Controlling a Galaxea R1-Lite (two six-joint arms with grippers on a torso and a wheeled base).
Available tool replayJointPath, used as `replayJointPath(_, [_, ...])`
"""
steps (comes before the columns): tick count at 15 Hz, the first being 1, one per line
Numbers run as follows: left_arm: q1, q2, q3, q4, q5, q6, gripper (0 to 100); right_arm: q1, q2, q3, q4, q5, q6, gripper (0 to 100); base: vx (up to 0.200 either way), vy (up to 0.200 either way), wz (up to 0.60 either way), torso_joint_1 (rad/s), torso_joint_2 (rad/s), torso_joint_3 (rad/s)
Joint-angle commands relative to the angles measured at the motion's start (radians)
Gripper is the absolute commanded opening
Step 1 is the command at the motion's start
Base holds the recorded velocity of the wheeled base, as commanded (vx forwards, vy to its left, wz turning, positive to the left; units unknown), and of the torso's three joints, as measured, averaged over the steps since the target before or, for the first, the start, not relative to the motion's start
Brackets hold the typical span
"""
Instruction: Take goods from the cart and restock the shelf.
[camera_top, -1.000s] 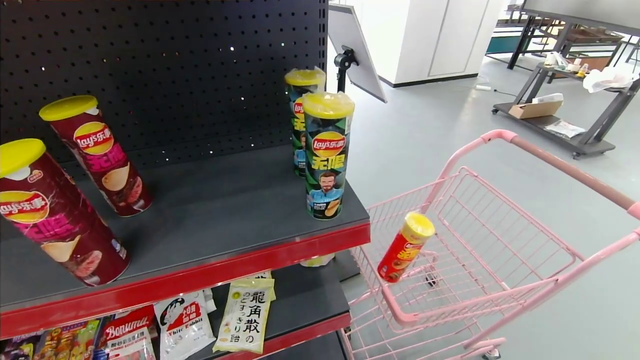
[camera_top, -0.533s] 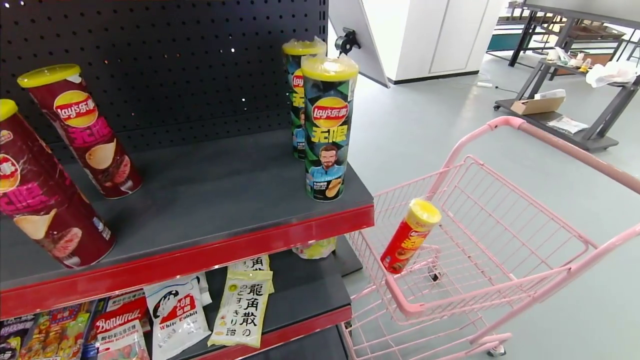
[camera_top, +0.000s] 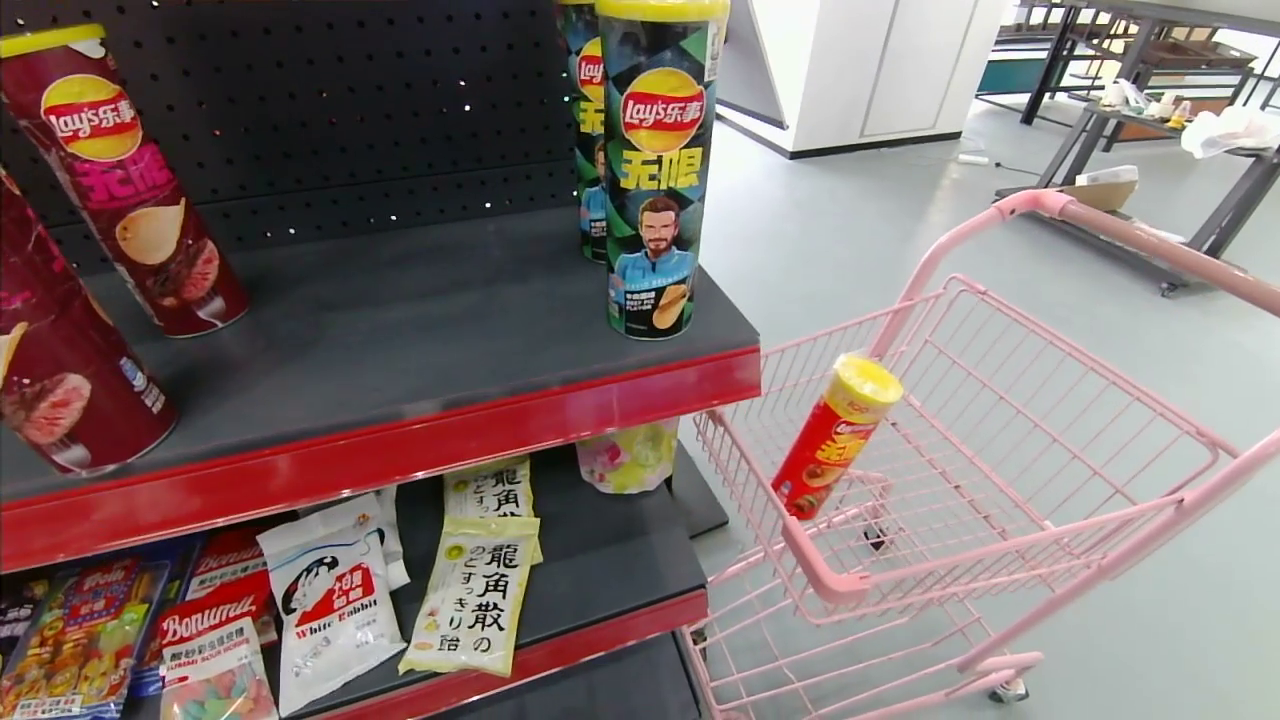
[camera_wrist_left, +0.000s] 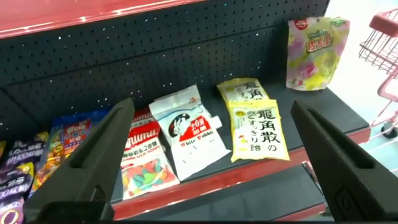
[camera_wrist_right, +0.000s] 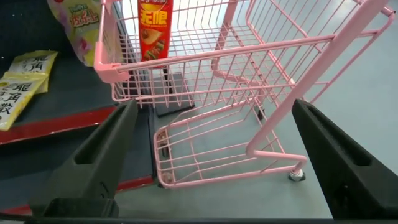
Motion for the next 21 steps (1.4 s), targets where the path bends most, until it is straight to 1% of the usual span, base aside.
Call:
replayJointPath(1, [0.0, -0.001, 0.0, -0.001, 0.0, 0.0, 100, 0.006, 0.002, 0.0, -0.001, 0.0, -0.002, 100, 0.0, 0.0, 0.0, -0.032, 0.1, 0.071])
replayJointPath(2, [0.0, -0.001, 0.001, -0.001, -0.043, -0.002, 100, 0.005, 0.011, -0.002, 0.002, 0.0, -0.007, 100, 0.0, 0.0, 0.0, -0.017, 0.06, 0.041])
replayJointPath(3, [0.001, -0.001, 0.029, -0.012, -0.074, -0.006, 100, -0.02, 0.016, -0.002, 0.0, -0.003, -0.01, 100, 0.0, 0.0, 0.0, 0.0, 0.0, 0.0])
replayJointPath(4, [0.0, -0.001, 0.049, -0.055, -0.085, -0.022, 100, -0.055, 0.048, -0.092, -0.001, 0.019, -0.01, 100, 0.0, 0.0, 0.0, 0.0, 0.0, 0.0])
replayJointPath(5, [0.001, -0.001, 0.046, -0.047, -0.085, -0.035, 100, -0.05, 0.277, -0.288, 0.022, 0.042, 0.058, 100, 0.0, 0.0, 0.0, 0.0, 0.0, 0.0])
replayJointPath(6, [0.001, -0.001, 0.046, -0.047, -0.083, -0.04, 100, -0.046, 0.407, -0.37, 0.016, 0.063, 0.105, 100, 0.0, 0.0, 0.0, 0.0, 0.0, 0.0])
replayJointPath(7, [0.0, -0.001, 0.046, -0.047, -0.082, -0.042, 100, -0.023, 0.504, -0.419, 0.009, 0.105, 0.055, 100, 0.0, 0.0, 0.0, 0.0, 0.0, 0.0])
replayJointPath(8, [0.001, -0.001, 0.046, -0.047, -0.082, -0.043, 100, -0.018, 0.666, -0.497, -0.024, 0.116, 0.022, 100, 0.0, 0.0, 0.0, 0.0, 0.0, 0.0])
replayJointPath(9, [0.0, 0.001, 0.046, -0.047, -0.079, -0.054, 100, -0.021, 0.83, -0.543, -0.087, 0.119, 0.05, 100, 0.0, 0.0, 0.0, 0.0, 0.0, 0.0])
replayJointPath(10, [0.0, 0.001, 0.046, -0.045, -0.077, -0.072, 100, -0.004, 0.962, -0.558, -0.173, 0.123, 0.064, 100, 0.0, 0.0, 0.0, 0.0, 0.0, 0.0])
replayJointPath(11, [0.0, 0.001, 0.046, -0.047, -0.077, -0.077, 100, 0.02, 1.059, -0.54, -0.241, 0.128, 0.076, 100, 0.0, 0.0, 0.0, 0.0, 0.0, 0.0])
replayJointPath(12, [0.0, -0.001, 0.047, -0.047, -0.079, -0.075, 100, 0.066, 1.14, -0.517, -0.319, 0.137, 0.111, 100, 0.0, 0.0, 0.0, 0.0, 0.0, 0.0])
replayJointPath(13, [0.0, -0.001, 0.047, -0.047, -0.079, -0.074, 100, 0.098, 1.188, -0.514, -0.369, 0.165, 0.16, 100, 0.0, 0.0, 0.0, 0.0, 0.0, 0.0])
replayJointPath(14, [0.001, -0.001, 0.046, -0.047, -0.079, -0.072, 100, 0.132, 1.303, -0.512, -0.442, 0.195, 0.206, 100, 0.0, 0.0, 0.0, 0.0, 0.0, 0.0])
replayJointPath(17, [0.0, -0.001, 0.046, -0.047, -0.079, -0.072, 100, 0.143, 1.53, -0.503, -0.678, 0.195, 0.205, 100, 0.0, 0.0, 0.0, 0.0, 0.0, 0.0])
replayJointPath(18, [0.0, -0.001, 0.046, -0.047, -0.079, -0.072, 100, 0.163, 1.568, -0.506, -0.71, 0.195, 0.211, 100, 0.0, 0.0, 0.0, 0.0, 0.0, 0.0])
replayJointPath(21, [0.0, -0.001, 0.046, -0.047, -0.079, -0.072, 100, 0.198, 1.637, -0.543, -0.718, 0.198, 0.234, 100, 0.0, 0.0, 0.0, 0.0, 0.0, 0.0])
